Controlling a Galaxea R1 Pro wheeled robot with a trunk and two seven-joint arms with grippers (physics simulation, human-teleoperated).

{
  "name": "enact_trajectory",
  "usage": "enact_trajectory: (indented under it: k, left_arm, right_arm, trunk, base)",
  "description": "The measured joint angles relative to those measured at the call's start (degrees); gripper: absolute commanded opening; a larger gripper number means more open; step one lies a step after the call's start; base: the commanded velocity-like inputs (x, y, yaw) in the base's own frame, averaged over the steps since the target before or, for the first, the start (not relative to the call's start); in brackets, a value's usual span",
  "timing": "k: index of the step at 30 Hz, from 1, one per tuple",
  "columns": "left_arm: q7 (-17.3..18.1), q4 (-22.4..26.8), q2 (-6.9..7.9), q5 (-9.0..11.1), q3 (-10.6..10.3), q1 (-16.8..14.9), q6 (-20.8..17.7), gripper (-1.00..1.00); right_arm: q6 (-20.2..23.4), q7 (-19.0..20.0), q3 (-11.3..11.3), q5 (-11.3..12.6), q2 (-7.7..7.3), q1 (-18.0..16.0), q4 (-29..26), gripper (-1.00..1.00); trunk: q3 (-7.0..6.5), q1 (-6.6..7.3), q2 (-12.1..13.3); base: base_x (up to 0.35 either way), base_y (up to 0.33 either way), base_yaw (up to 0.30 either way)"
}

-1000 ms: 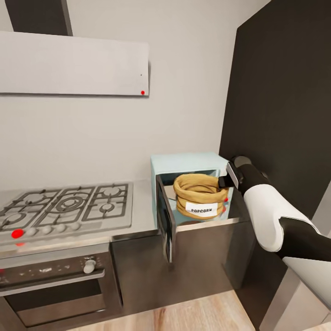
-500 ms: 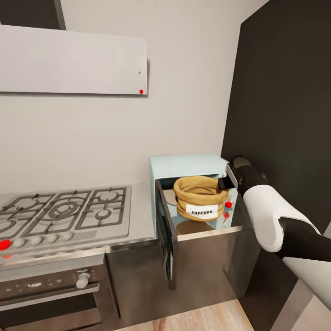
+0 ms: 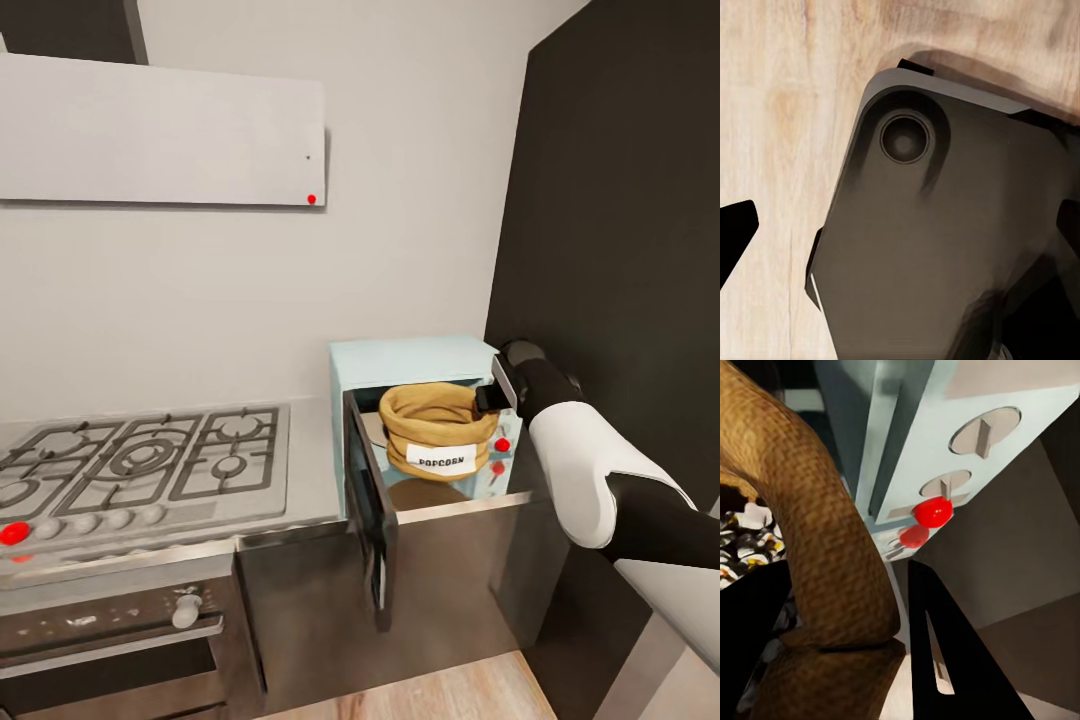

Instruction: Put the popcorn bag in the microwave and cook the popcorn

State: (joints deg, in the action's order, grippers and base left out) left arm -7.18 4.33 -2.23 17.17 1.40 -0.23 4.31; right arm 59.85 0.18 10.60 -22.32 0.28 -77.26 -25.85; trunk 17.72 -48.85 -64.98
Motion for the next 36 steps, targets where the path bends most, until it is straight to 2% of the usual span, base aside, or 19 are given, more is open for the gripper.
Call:
enact_trajectory:
  k: [4,7,13,24,25,36]
  left_arm:
    - [0.00,-0.01,0.05,-0.04,-0.01,0.00,0.00,1.00]
    - [0.00,0.07,-0.03,0.14,0.23,0.00,0.00,1.00]
    - [0.00,0.07,-0.03,0.20,0.23,0.00,0.00,1.00]
    - [0.00,0.07,-0.03,0.22,0.23,0.00,0.00,1.00]
    - [0.00,0.06,-0.03,0.22,0.23,-0.01,0.01,1.00]
    - [0.00,0.07,-0.03,0.22,0.23,-0.01,0.00,1.00]
  right_arm:
    - [0.00,0.00,-0.05,0.15,0.03,-0.01,0.06,-1.00]
    - [0.00,0.30,0.85,0.93,-0.32,0.97,0.11,-1.00]
    - [0.00,0.37,2.21,0.80,-0.69,2.72,-0.72,-1.00]
    - [-0.01,0.45,2.29,0.82,-0.75,3.13,-3.73,-1.00]
    - [-0.02,0.57,2.30,0.82,-0.72,3.15,-6.64,-1.00]
    - [-0.02,0.50,2.30,0.87,-0.73,3.16,-6.94,-1.00]
  trunk:
    - [0.00,0.00,0.00]
    - [0.00,0.00,-0.01]
    - [0.00,0.00,-0.01]
    - [0.00,0.00,-0.01]
    - [0.00,0.00,-0.01]
    - [0.01,0.00,-0.01]
  base:
    - [0.000,0.004,0.000]
    - [0.000,0.000,0.000]
    - [0.000,0.000,0.000]
    - [0.000,0.000,0.000]
    - [0.000,0.000,0.000]
    - [0.000,0.000,0.000]
